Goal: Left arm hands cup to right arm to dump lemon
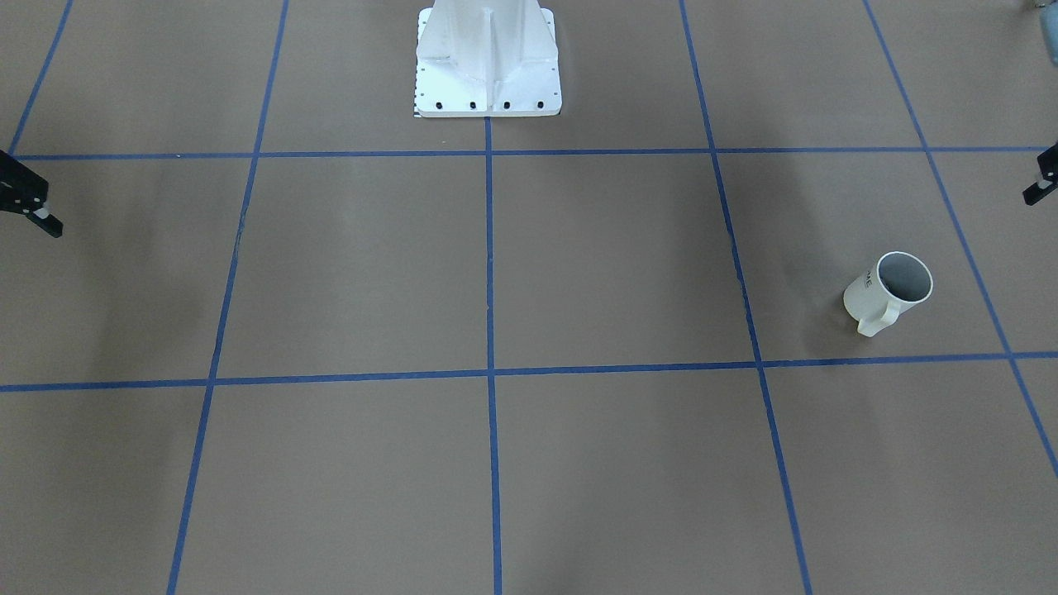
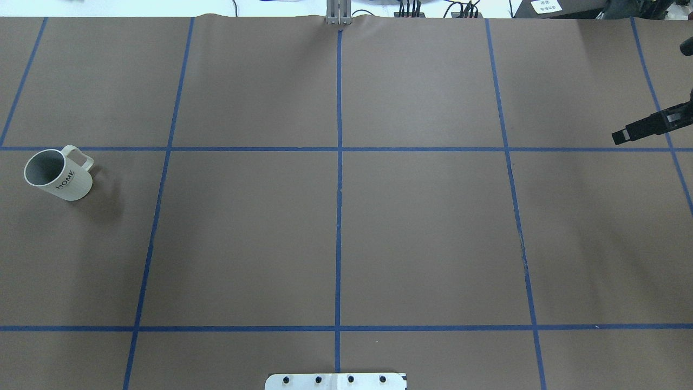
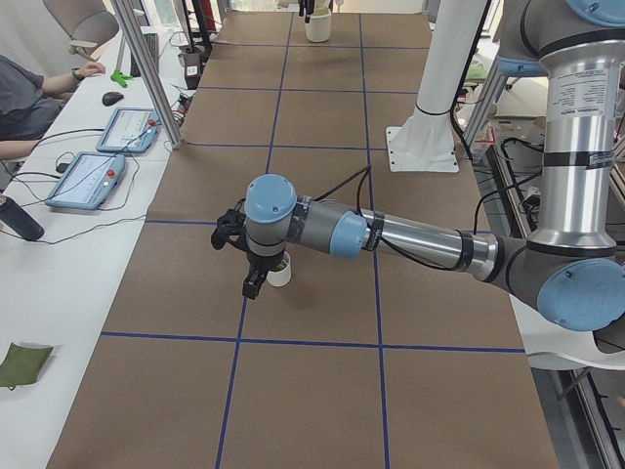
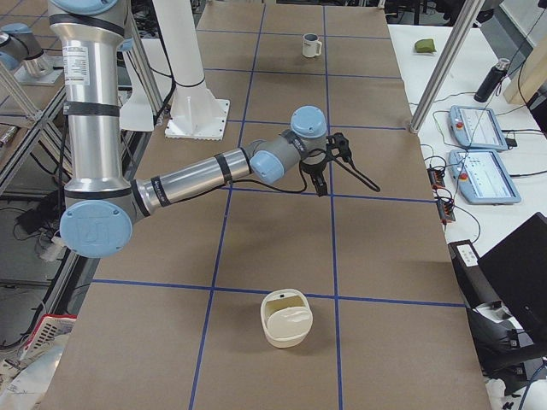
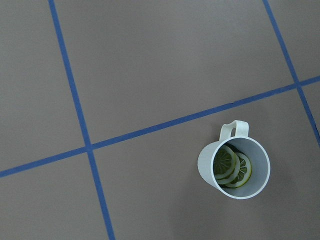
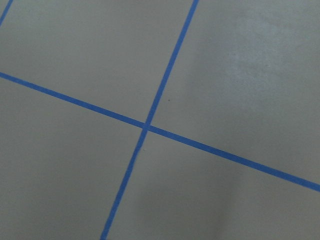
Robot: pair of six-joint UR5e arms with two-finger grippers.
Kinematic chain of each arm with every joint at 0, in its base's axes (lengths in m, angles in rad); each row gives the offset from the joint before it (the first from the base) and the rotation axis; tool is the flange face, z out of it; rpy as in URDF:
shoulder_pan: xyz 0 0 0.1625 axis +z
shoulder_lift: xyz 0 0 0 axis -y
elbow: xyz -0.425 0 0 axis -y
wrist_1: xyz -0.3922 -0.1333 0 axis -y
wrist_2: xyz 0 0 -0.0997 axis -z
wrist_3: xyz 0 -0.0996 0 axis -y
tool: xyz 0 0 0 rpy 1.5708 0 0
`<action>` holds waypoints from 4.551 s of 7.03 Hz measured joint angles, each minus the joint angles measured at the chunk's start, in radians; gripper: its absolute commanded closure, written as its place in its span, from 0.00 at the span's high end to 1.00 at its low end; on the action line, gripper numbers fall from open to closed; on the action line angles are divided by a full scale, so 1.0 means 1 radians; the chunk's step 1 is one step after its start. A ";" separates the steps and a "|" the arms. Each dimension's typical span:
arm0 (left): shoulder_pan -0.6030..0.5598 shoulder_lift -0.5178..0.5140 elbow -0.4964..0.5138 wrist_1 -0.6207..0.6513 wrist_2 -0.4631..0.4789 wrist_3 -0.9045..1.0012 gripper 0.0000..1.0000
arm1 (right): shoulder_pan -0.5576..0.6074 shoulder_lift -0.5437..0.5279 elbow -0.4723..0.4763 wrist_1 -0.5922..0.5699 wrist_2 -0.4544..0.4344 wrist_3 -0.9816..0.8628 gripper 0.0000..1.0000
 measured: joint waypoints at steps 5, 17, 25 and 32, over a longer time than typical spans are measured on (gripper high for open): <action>0.260 -0.113 0.197 -0.252 0.255 -0.480 1.00 | -0.121 0.077 0.003 0.000 -0.088 0.091 0.99; 0.292 -0.049 0.198 -0.332 0.175 -0.484 0.00 | -0.131 0.079 0.018 0.002 -0.092 0.117 0.99; 0.254 -0.221 0.040 -0.069 0.065 -0.824 0.00 | -0.157 0.245 -0.127 0.301 -0.136 0.103 0.99; 0.313 -0.631 0.087 -0.083 -0.079 -1.922 0.00 | -0.581 0.498 -0.141 0.374 -1.002 0.068 0.99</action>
